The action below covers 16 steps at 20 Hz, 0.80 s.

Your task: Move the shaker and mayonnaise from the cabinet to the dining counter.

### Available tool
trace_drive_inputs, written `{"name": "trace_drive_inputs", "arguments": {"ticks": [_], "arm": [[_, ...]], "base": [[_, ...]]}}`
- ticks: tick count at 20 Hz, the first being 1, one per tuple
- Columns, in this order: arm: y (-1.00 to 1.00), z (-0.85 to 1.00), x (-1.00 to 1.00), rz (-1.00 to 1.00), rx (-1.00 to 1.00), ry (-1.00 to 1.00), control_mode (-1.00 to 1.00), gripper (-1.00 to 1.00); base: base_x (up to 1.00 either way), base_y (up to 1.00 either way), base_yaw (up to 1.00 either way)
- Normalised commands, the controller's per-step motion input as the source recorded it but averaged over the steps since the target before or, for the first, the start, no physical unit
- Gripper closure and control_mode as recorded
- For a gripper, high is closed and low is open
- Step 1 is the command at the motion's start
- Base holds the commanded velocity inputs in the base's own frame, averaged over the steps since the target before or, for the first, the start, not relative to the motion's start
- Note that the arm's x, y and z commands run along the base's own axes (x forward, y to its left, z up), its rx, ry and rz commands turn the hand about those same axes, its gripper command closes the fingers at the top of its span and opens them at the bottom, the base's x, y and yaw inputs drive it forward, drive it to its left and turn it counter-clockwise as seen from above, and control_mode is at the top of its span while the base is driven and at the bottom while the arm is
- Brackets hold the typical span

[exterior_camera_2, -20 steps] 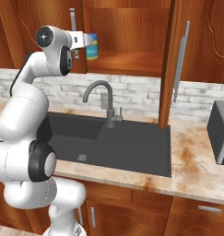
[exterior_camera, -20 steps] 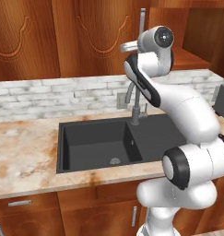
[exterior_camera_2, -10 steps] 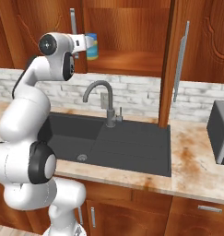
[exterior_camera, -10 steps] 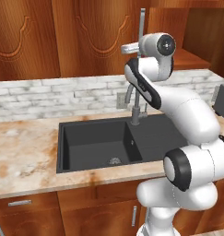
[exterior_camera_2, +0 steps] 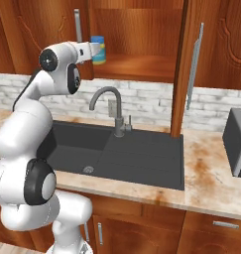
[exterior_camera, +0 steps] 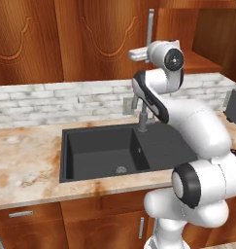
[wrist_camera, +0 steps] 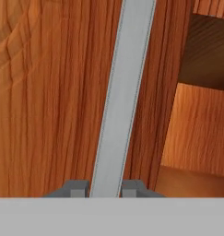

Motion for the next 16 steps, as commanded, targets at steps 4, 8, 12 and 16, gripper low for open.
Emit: {"name": "trace_drive_inputs", "arguments": {"ticks": [4,8,12,16], "arm": [[0.0,0.12,-0.81,-0.14,-0.02,0.0,-1.0,1.0],[0.0,0.19,-0.96,-0.15,0.0,0.0,-1.0,1.0],[0.01,0.12,-1.0,-0.15,0.0,0.0,-1.0,1.0],[0.0,0.08,-1.0,-0.16,0.0,0.0,-1.0,1.0]], "base": [[0.0,0.0,0.0],[0.0,0.0,0.0],[0.0,0.0,0.0],[0.0,0.0,0.0]]}}
